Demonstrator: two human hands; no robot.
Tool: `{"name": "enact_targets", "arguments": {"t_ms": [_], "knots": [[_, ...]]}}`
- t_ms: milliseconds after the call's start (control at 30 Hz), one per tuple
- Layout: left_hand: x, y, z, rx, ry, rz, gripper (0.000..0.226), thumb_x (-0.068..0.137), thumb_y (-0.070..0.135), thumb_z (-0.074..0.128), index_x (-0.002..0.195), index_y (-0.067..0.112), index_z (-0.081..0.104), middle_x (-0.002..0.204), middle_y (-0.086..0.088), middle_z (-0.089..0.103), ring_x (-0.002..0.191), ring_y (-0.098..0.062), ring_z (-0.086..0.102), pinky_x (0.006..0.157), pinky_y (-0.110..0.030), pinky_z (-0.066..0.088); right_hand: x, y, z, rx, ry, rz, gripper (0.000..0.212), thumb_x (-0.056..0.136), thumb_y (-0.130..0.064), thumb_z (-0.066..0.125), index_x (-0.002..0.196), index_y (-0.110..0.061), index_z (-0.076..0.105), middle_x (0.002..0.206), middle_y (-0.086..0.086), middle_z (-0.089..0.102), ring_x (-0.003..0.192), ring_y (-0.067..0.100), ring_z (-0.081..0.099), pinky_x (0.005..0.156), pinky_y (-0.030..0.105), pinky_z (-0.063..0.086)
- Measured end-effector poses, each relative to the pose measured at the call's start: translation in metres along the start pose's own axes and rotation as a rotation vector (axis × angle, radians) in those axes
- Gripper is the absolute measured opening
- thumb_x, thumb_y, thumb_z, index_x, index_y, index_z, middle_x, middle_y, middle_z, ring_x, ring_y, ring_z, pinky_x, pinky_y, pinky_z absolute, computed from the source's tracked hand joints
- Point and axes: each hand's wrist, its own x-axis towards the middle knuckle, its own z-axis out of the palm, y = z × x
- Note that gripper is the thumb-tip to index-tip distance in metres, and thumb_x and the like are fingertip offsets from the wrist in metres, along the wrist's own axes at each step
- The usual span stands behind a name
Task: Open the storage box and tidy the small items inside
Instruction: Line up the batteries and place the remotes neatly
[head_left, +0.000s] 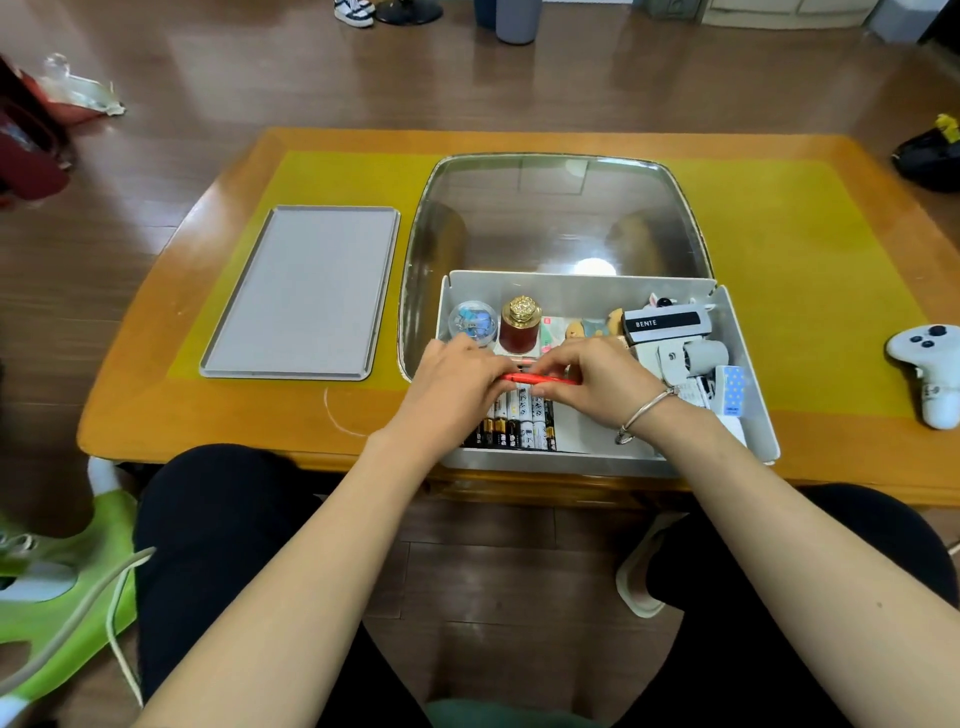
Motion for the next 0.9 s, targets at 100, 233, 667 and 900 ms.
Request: {"name": "enact_targets", "arguments": {"t_ms": [100,233,667,900], "knots": [[0.000,-0.007,-0.001,0.042,0.112,-0.069,0.027,0.087,0.038,0.062,0.109,0.025,0.071,0.101,0.004,0.070,0.097,-0.019,0.044,0.074,-0.031,0.023,-0.001,0.011,-0.003,-0.040,-0.003,0.044,0.022,0.083,-0.029,0.070,0.101,-0.018,0.073,0.087,0.003,0.072,0.073,0.011,0.054,0.075,0.026,0.042],[0.004,-0.015,-0.004,0.130,0.119,-0.162,0.031,0.083,0.039,0.068,0.110,0.025,0.071,0.101,0.001,0.067,0.100,-0.022,0.041,0.075,-0.031,0.021,-0.003,0.025,-0.008,-0.113,0.009,0.052,0.024,0.084,-0.027,0.069,0.105,-0.015,0.072,0.095,0.003,0.073,0.087,0.021,0.063,0.074,0.022,0.039],[0.000,0.017,0.010,-0.048,-0.128,-0.116,0.051,0.099,0.046,0.036,0.131,0.010,0.051,0.131,-0.006,0.053,0.120,-0.022,0.048,0.097,-0.037,0.040,0.035,0.019,0.016,-0.411,0.009,0.203,0.022,0.082,-0.032,0.068,0.095,-0.014,0.069,0.097,0.010,0.065,0.095,0.029,0.059,0.088,0.036,0.042],[0.003,0.017,0.021,-0.042,-0.435,-0.203,0.078,0.094,0.066,0.021,0.146,0.010,0.032,0.157,-0.007,0.022,0.142,-0.024,0.027,0.110,-0.041,0.030,0.036,0.024,0.025,-0.455,-0.035,0.234,0.016,0.087,-0.023,0.062,0.099,-0.014,0.069,0.100,0.012,0.064,0.098,0.031,0.058,0.096,0.045,0.038]]}}
